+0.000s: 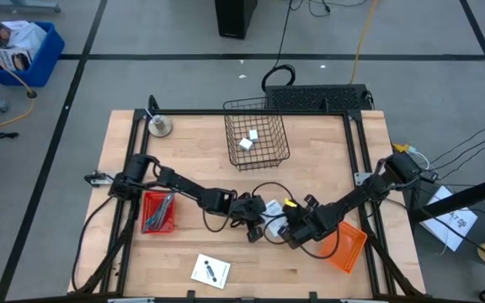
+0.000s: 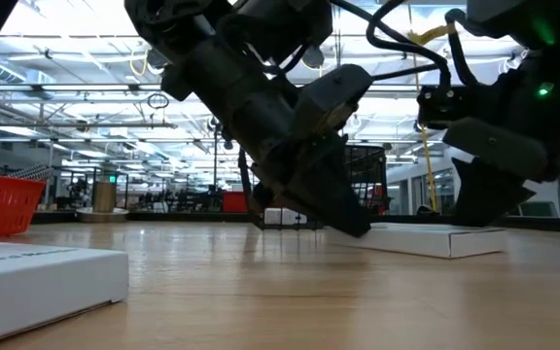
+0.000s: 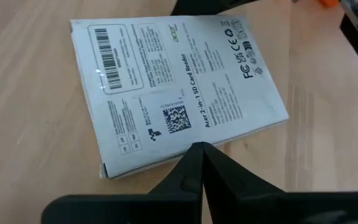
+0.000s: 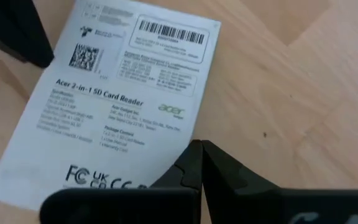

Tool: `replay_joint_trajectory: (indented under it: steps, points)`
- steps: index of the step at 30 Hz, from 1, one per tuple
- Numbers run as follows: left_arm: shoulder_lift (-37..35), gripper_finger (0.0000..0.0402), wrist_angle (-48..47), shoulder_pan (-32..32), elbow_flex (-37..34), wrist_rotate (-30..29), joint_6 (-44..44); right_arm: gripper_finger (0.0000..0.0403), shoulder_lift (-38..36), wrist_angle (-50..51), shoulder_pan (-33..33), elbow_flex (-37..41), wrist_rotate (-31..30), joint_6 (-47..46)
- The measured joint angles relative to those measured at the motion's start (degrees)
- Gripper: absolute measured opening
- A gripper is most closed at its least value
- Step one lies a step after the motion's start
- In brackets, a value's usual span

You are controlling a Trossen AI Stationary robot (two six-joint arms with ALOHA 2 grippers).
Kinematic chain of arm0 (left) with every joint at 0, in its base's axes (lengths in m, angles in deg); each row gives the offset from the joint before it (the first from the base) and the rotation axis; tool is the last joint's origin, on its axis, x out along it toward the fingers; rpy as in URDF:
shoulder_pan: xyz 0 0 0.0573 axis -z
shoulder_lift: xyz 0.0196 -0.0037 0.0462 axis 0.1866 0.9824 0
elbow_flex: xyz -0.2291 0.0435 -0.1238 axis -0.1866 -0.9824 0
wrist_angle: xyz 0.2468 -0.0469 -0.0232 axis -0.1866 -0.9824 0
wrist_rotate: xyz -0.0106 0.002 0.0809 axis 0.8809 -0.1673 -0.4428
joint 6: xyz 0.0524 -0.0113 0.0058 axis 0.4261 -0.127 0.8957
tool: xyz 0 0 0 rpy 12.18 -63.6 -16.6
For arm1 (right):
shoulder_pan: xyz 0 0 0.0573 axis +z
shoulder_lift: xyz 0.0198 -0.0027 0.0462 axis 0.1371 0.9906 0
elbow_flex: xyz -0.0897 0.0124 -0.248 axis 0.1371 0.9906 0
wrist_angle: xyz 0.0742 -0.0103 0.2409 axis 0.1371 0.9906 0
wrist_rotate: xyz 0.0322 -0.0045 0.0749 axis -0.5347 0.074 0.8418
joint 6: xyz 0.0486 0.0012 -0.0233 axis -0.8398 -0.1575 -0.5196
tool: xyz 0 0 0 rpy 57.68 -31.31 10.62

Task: Pick and place items into bin
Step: Put the right card reader box into the orange basket

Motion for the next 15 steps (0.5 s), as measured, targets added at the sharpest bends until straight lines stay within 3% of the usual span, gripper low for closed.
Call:
replay_joint_trajectory:
  steps: [6, 10, 15]
  points:
    - [0.11, 0.0007, -0.06, 0.27, -0.09, 1.64, 0.84, 0.0000, -1.35, -2.16, 0.86, 0.11, -3.49, 2.70]
    - [0.17, 0.0019, -0.31, 0.28, -0.08, 1.90, 0.90, 0.0000, -1.90, -2.62, 1.18, 0.00, -3.53, 2.77]
    - [0.24, 0.0005, -0.64, 0.28, -0.09, 2.84, 1.29, 0.0000, -2.19, -3.65, 1.79, -0.04, -3.48, 3.14]
